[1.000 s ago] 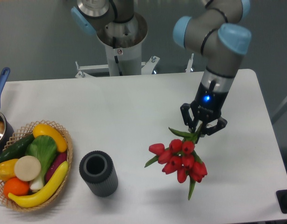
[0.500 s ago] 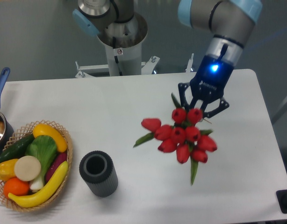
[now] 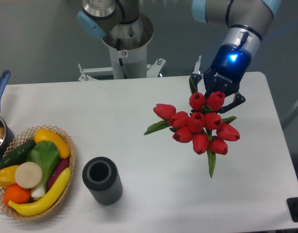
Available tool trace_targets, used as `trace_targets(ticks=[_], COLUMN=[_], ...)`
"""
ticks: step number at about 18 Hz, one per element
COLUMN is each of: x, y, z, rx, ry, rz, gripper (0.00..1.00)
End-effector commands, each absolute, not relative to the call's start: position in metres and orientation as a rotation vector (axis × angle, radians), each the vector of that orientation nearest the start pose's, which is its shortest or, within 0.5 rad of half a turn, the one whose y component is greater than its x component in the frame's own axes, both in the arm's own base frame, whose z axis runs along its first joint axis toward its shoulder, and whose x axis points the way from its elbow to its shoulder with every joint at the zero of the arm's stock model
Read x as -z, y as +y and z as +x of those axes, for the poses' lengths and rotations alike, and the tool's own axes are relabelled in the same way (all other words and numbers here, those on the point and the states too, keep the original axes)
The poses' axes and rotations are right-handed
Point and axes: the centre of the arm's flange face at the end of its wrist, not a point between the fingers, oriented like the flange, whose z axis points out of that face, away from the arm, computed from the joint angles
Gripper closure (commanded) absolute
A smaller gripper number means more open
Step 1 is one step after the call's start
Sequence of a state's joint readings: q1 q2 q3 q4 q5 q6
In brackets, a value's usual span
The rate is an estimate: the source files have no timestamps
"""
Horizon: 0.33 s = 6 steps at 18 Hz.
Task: Pick up the flowers from the table
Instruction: 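Lift the held tulip bunch up off the table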
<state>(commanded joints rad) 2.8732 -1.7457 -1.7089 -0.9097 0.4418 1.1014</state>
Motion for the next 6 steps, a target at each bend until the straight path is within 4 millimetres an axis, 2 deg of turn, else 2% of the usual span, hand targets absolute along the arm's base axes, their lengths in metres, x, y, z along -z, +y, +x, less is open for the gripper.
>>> trace_targets(ticks=[6], x=[-0.4549], y=[0.365], z=[-0.4754], rx=[0.128], ry=[0.026], rz=[-1.986], gripper=[0.85])
